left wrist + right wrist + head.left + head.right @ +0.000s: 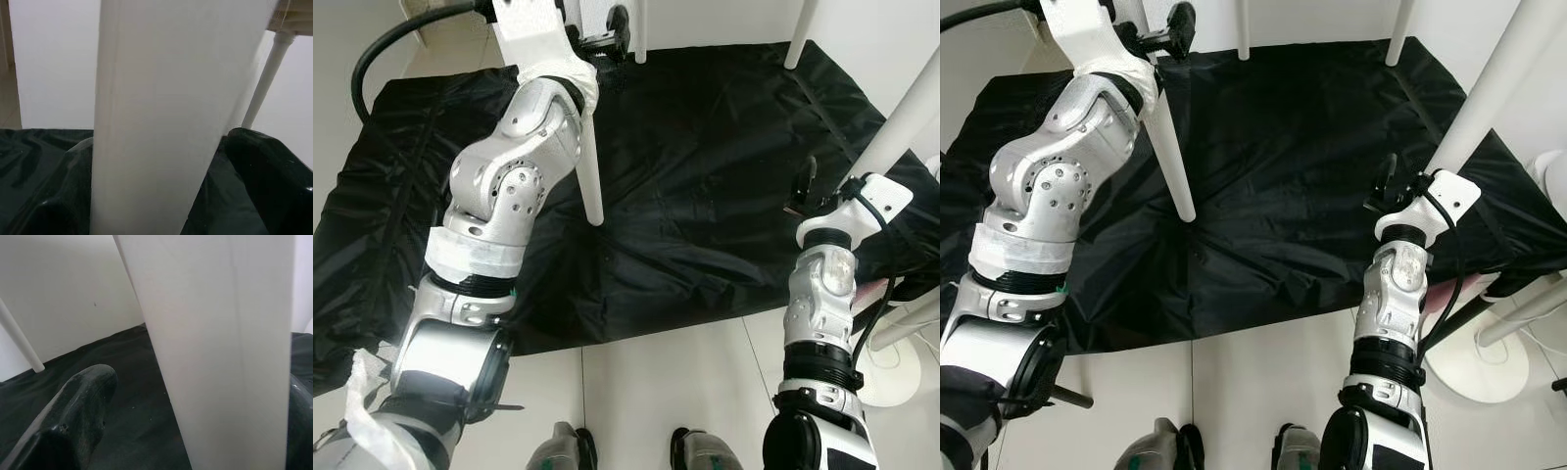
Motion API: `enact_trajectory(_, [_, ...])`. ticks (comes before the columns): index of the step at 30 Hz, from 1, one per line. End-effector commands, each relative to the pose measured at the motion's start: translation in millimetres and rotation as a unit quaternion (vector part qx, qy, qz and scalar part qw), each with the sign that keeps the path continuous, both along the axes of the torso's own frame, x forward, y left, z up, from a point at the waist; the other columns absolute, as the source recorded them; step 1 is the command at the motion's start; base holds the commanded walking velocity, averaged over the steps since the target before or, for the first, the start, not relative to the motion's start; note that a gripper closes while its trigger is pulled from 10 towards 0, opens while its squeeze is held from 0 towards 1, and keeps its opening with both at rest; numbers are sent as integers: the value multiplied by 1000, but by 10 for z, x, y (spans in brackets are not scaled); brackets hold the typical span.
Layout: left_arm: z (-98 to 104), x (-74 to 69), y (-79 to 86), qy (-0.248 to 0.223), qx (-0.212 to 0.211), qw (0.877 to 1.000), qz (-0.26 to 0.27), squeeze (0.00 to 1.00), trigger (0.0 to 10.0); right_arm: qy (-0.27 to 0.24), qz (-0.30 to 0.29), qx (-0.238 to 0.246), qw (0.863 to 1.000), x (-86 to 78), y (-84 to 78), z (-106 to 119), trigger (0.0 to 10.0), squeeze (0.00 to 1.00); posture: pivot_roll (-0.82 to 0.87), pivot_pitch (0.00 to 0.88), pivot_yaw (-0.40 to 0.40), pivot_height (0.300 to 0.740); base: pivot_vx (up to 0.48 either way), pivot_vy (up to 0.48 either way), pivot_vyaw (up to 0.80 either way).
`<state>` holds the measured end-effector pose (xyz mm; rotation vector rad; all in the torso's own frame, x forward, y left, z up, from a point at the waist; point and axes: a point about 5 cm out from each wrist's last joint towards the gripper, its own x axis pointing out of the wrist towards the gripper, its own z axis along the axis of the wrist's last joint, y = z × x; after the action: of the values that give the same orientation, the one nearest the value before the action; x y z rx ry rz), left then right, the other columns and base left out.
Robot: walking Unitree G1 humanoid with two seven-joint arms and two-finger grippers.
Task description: Building children table
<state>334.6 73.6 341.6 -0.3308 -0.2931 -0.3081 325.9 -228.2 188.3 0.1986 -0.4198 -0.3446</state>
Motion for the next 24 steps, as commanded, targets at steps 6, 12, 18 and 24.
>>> enact_trajectory(6, [-80, -162, -96, -76, 84, 978, -174, 0, 10000, 5, 19, -14, 1000, -45, 127, -101, 10000, 0, -68, 93, 84, 740, 0, 0, 0])
enact_trajectory(12, [-239, -218, 38, -71, 94, 981, -155, 0, 10000, -5, 26, -29, 999, -152, 150, -113, 10000, 0, -65, 90, 74, 740, 0, 0, 0])
enact_trajectory(18, [-410, -332, 153, -62, 107, 979, -161, 0, 10000, -14, 30, -49, 998, -290, 111, -122, 10000, 0, -62, 97, 70, 740, 0, 0, 0])
enact_trajectory(24, [-480, -391, 178, -63, 114, 977, -170, 0, 10000, -15, 29, -57, 998, -338, 107, -120, 10000, 0, -64, 106, 78, 740, 0, 0, 0])
